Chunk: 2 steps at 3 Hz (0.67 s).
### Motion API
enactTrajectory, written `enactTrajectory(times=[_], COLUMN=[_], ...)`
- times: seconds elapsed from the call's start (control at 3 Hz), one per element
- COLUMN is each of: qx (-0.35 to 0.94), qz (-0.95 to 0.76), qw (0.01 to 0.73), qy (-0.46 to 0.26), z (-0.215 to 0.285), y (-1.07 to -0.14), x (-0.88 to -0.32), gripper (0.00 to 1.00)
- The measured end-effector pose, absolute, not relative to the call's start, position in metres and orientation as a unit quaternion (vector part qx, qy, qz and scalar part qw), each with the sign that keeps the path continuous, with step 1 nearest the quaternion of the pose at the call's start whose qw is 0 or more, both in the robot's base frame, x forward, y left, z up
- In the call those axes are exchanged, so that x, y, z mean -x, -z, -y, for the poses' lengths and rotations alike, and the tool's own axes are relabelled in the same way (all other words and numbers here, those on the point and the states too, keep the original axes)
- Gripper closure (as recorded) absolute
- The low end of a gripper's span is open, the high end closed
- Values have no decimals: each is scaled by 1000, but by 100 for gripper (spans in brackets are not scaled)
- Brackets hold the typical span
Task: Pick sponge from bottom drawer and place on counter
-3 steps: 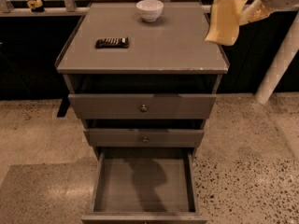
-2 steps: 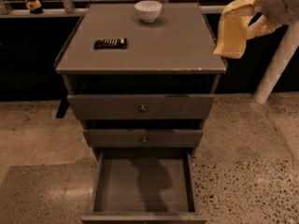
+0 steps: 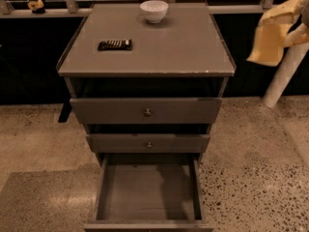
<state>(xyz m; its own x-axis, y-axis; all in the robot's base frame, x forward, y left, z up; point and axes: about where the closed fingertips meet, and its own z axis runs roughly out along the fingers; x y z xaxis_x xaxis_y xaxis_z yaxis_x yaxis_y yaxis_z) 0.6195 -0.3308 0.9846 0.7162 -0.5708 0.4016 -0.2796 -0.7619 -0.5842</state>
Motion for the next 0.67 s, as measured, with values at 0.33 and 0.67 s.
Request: enactTrajectory(times=[0.33,0.67], qx=[869,854], qz=[-315,-348], qw=[223,209], qy=[311,326], z=[425,464], y=[-974,-978], x=[-601,-592], gripper=[100,100])
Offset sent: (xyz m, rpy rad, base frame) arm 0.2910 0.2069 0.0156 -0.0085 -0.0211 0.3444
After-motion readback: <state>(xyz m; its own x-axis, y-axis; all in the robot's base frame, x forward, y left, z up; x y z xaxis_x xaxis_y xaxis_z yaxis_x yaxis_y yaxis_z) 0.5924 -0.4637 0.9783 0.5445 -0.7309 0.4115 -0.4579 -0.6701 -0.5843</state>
